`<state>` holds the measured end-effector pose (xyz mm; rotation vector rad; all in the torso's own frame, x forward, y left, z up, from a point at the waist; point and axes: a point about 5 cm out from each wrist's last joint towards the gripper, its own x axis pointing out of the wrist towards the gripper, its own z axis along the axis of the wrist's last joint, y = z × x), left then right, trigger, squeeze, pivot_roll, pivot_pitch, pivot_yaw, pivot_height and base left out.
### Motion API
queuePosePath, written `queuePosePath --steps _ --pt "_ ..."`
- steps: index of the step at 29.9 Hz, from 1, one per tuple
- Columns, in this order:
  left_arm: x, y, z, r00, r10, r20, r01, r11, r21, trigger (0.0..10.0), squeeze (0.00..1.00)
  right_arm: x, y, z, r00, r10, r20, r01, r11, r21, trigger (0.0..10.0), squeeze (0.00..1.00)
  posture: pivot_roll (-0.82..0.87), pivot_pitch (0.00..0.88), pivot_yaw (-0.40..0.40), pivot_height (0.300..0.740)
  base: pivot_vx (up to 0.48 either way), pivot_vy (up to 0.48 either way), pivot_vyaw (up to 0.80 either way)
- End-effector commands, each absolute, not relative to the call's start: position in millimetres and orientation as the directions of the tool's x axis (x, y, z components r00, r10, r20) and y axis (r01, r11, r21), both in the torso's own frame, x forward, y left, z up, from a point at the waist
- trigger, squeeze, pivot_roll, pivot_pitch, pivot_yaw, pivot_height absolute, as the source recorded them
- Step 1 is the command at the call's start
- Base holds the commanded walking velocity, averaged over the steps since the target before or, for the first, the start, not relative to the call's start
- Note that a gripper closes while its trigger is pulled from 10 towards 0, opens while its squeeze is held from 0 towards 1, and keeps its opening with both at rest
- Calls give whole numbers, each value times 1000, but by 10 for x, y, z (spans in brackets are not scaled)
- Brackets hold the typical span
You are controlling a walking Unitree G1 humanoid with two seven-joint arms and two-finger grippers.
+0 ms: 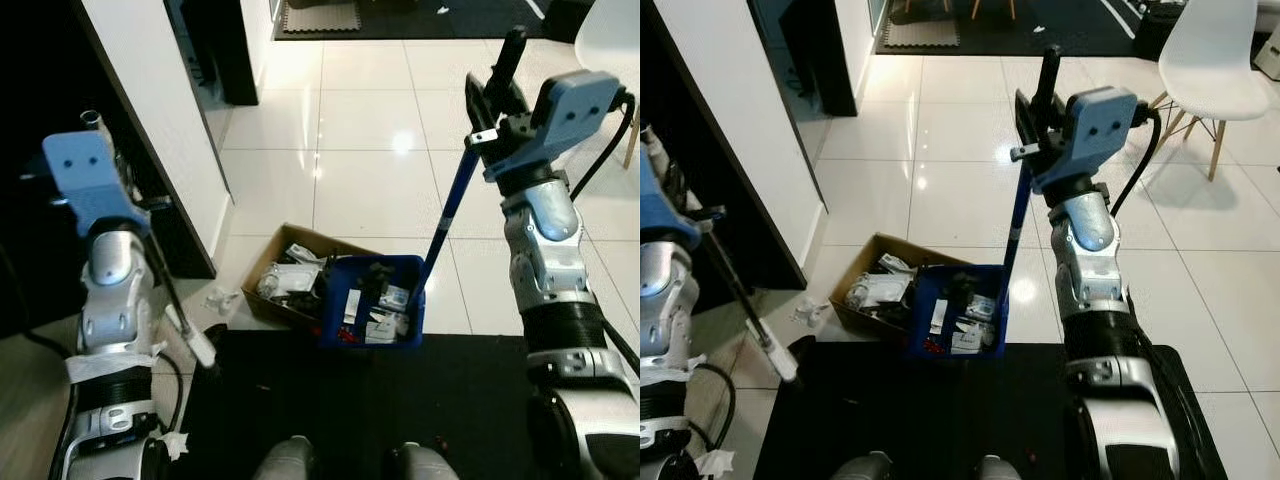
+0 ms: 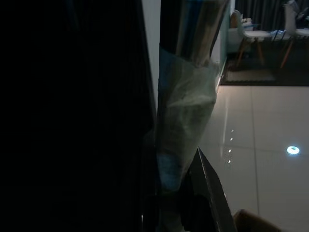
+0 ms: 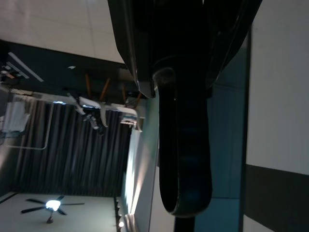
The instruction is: Sweep floor
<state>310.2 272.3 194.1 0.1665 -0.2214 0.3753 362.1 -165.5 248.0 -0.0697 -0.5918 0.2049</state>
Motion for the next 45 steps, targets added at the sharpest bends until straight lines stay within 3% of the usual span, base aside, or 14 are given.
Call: queuePosePath --steps 1,10,23,29,31,45 --pt "3079 2755 2006 899 344 270 -394 905 160 10000 0 3603 -1632 2657 754 224 618 -153 974 -166 10000 0 43 33 41 740 0 0 0" --pt "2931 2737 1926 907 334 257 -385 904 184 10000 0 3713 -1355 2863 654 336 678 -172 939 -299 10000 0 122 45 27 740 0 0 0" --pt "2713 2727 1807 908 350 229 -397 895 203 10000 0 3749 -988 2896 582 499 643 -250 861 -443 10000 0 199 74 -16 740 0 0 0" --pt "2537 2699 1738 904 371 212 -413 886 210 10000 0 3705 -685 2876 485 654 580 -316 750 -581 10000 0 233 98 -55 740 0 0 0" --pt "2537 2699 1738 904 371 212 -413 886 210 10000 0 3705 -685 2876 485 654 580 -316 750 -581 10000 0 233 98 -55 740 0 0 0" --pt "2362 2678 1710 895 401 194 -437 875 209 10000 0 3578 -348 2768 312 848 428 -400 526 -751 10000 0 257 123 -87 740 0 0 0"
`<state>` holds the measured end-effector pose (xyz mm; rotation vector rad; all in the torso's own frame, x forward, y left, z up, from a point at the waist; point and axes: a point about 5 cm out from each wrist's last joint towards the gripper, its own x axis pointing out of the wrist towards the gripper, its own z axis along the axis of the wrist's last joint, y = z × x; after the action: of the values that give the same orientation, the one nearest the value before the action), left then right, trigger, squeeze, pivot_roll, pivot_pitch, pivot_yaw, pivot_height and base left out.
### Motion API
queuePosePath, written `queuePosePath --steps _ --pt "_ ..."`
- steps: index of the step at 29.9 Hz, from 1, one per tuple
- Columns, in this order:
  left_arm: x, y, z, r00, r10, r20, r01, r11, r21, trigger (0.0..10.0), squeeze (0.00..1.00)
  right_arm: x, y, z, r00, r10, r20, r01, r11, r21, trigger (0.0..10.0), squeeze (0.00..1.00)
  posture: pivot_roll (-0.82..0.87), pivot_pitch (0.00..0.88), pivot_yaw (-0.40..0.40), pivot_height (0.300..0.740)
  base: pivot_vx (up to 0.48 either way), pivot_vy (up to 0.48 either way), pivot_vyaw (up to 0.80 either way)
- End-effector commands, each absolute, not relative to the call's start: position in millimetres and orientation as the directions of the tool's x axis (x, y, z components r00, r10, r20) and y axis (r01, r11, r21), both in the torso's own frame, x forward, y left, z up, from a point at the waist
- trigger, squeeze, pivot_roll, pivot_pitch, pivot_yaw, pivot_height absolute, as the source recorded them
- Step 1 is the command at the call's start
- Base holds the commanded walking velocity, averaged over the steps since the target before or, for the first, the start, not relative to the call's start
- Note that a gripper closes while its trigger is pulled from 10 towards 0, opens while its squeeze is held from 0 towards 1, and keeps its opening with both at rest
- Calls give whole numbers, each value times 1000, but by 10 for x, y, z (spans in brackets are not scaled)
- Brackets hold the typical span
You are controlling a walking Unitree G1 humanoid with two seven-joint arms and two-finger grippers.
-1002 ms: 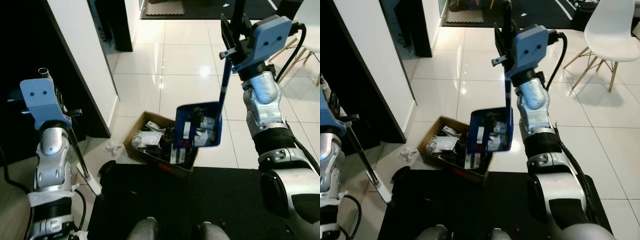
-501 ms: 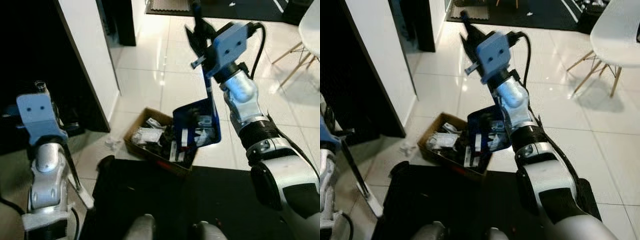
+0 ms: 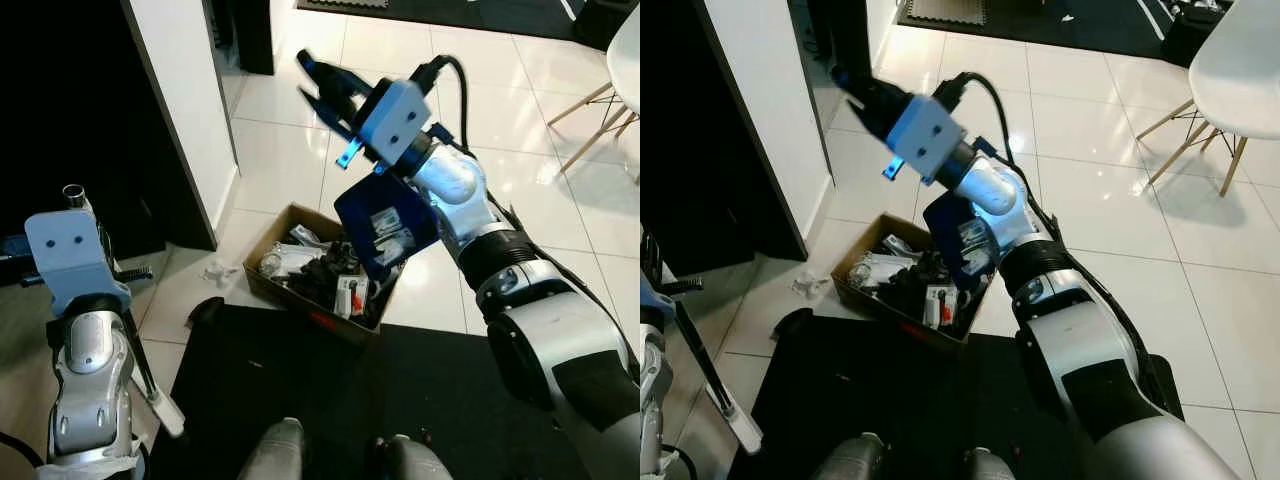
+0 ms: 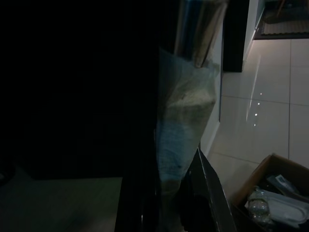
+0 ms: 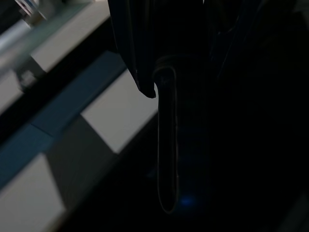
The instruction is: Sweep floor
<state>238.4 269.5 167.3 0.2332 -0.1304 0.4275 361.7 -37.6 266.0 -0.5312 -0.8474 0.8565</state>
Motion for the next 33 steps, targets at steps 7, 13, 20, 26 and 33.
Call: queuePosePath --steps 7,13,20,26,33 --pt "2314 2659 1703 892 411 188 -445 872 204 10000 0 3485 -254 2602 216 923 320 -445 385 -809 10000 0 259 129 -102 740 0 0 0" --pt "2292 2642 1691 889 421 182 -452 870 197 10000 0 3379 -190 2465 110 968 227 -460 253 -851 10000 0 251 129 -112 740 0 0 0" --pt "2306 2611 1682 888 422 181 -453 872 187 10000 0 3323 -189 2418 54 982 182 -434 187 -881 10000 0 241 121 -114 740 0 0 0" --pt "2337 2587 1679 891 416 179 -446 877 181 10000 0 3293 -231 2352 28 989 145 -430 143 -892 10000 0 225 114 -108 740 0 0 0" --pt "2434 2461 1592 912 390 124 -404 907 122 10000 0 3568 -586 2765 243 907 343 -414 416 -810 10000 0 197 99 -76 740 0 0 0"
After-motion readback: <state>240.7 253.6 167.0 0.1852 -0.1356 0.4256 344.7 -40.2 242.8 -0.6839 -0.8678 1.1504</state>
